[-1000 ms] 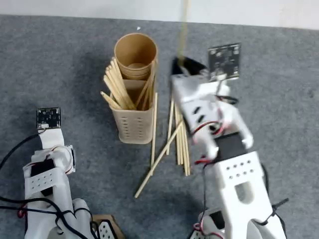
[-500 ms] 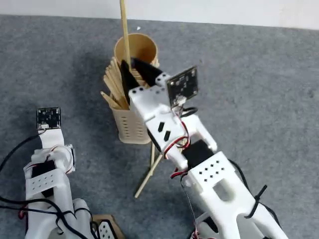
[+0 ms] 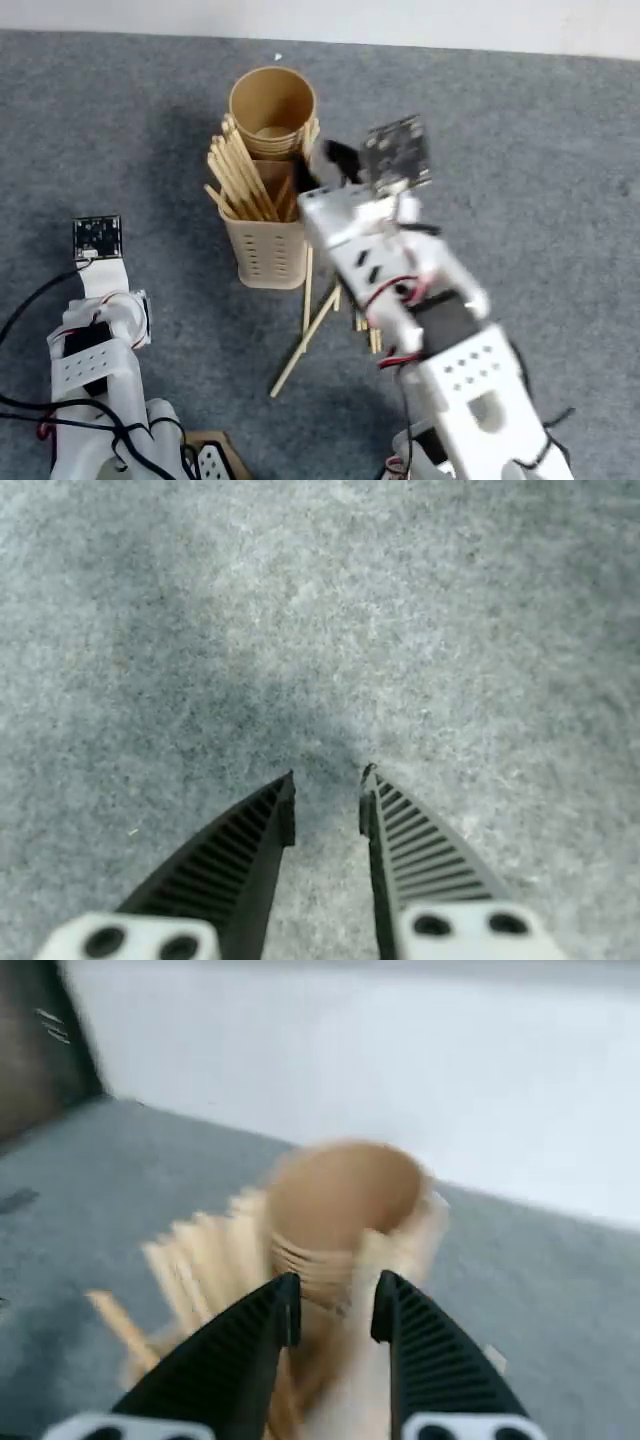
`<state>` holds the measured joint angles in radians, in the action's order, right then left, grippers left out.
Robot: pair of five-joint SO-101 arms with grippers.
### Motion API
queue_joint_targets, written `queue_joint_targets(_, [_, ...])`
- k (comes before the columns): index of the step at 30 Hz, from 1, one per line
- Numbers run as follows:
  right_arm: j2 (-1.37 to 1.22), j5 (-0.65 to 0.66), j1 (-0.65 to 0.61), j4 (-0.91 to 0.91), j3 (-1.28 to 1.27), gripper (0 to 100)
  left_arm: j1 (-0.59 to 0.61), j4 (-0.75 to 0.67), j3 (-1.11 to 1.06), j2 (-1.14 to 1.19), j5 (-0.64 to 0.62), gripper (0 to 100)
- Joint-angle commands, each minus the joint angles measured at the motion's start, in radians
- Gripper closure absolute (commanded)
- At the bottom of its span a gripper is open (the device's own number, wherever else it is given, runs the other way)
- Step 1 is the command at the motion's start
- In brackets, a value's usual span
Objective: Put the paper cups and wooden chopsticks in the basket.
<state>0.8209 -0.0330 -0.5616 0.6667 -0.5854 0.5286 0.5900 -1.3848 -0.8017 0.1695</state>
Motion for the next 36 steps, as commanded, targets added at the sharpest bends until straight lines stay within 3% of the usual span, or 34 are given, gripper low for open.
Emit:
queue_joint_targets(1, [0.008, 0.017, 0.177, 0.377, 0.217, 86.8, -0.013, -0.015, 0.004, -0.015, 0.008, 86])
queue_joint_targets(6, [-0.153, 0.071, 0.275, 0.495, 0.148, 86.8, -0.013, -0.015, 0.004, -0.015, 0.008, 86])
queue_joint_targets(14, [-0.506, 0.044, 0.156, 0.217, -0.154, 86.8, -0.013, -0.012, 0.004, -0.015, 0.008, 86])
queue_joint_targets(21, [-0.731, 0.048, 0.15, 0.159, -0.13, 86.8, -0.012, -0.012, 0.004, -0.015, 0.008, 86])
queue_joint_targets(27, [-0.792, 0.071, 0.165, 0.157, -0.12, 86.8, -0.012, -0.012, 0.004, -0.015, 0.008, 86])
queue_joint_targets(36, [-0.794, 0.098, 0.297, 0.116, -0.127, 87.8, -0.012, -0.012, 0.004, -0.015, 0.008, 86])
